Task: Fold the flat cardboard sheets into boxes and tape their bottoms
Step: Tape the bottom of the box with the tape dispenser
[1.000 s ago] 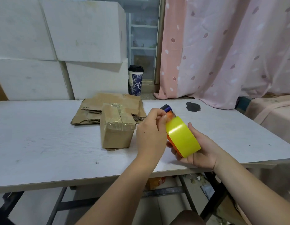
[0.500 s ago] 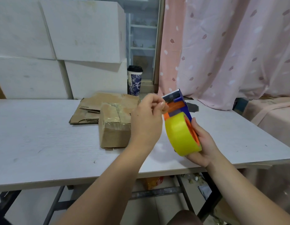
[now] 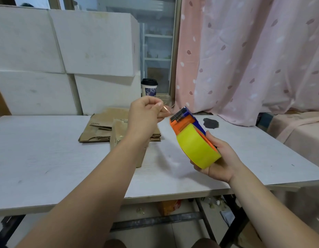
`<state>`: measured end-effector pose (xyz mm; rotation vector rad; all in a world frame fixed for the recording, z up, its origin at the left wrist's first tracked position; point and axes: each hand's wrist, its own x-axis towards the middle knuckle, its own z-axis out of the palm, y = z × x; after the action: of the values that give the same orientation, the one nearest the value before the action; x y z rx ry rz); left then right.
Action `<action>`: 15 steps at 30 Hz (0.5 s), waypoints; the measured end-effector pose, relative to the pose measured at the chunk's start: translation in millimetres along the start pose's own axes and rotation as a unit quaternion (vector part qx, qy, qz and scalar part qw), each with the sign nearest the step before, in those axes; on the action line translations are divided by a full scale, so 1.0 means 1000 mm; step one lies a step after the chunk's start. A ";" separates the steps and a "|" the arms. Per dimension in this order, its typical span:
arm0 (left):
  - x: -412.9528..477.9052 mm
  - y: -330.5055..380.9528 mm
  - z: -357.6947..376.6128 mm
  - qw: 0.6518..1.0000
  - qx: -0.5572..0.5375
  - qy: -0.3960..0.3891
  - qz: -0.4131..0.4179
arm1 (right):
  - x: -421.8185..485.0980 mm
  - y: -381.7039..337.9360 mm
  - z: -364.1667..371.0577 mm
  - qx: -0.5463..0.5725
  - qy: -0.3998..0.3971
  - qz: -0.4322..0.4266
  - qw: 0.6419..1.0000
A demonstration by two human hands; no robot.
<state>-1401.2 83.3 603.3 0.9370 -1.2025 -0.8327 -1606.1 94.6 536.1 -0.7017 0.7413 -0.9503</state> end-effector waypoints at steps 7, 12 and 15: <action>0.023 0.013 -0.008 0.998 -0.005 0.037 -0.045 | 0.006 0.003 0.014 -0.005 -0.013 0.016 1.000; 0.027 0.024 -0.020 0.997 -0.044 0.046 -0.031 | 0.009 -0.007 0.021 0.047 0.019 -0.043 0.998; 0.030 0.021 -0.026 0.998 -0.010 0.055 -0.033 | 0.009 -0.006 0.023 0.029 0.023 -0.022 0.999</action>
<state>-1369.5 68.6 631.2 0.9991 -1.0721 -0.8340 -1586.5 88.6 551.7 -0.6497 0.7395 -1.0272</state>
